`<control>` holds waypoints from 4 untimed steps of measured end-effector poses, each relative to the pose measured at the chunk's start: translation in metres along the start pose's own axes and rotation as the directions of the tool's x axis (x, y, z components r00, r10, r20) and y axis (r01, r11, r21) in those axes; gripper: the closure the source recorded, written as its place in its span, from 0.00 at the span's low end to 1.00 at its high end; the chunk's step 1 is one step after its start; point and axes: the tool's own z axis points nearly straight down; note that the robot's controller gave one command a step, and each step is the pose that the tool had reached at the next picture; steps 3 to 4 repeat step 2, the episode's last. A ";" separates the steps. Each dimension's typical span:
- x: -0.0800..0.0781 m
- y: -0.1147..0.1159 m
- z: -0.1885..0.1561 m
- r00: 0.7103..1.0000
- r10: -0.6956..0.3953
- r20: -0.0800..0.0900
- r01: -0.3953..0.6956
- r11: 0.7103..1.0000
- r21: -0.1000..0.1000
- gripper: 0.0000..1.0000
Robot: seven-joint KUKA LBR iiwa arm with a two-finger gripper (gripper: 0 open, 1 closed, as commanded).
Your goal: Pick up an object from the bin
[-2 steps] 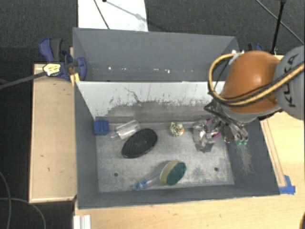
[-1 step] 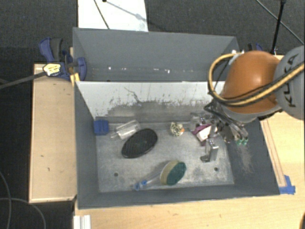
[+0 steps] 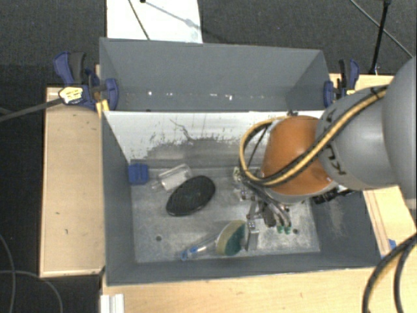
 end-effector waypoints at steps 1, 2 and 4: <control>-0.004 -0.002 -0.005 1.000 0.002 0.012 -0.002 1.000 0.001 1.00; -0.014 0.000 -0.277 0.997 -0.079 0.019 0.079 0.997 0.003 1.00; -0.014 0.000 -0.277 0.997 -0.079 0.019 0.079 0.997 0.003 1.00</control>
Offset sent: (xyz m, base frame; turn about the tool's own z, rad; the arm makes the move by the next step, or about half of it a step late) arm 0.0000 0.0000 0.0000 0.0000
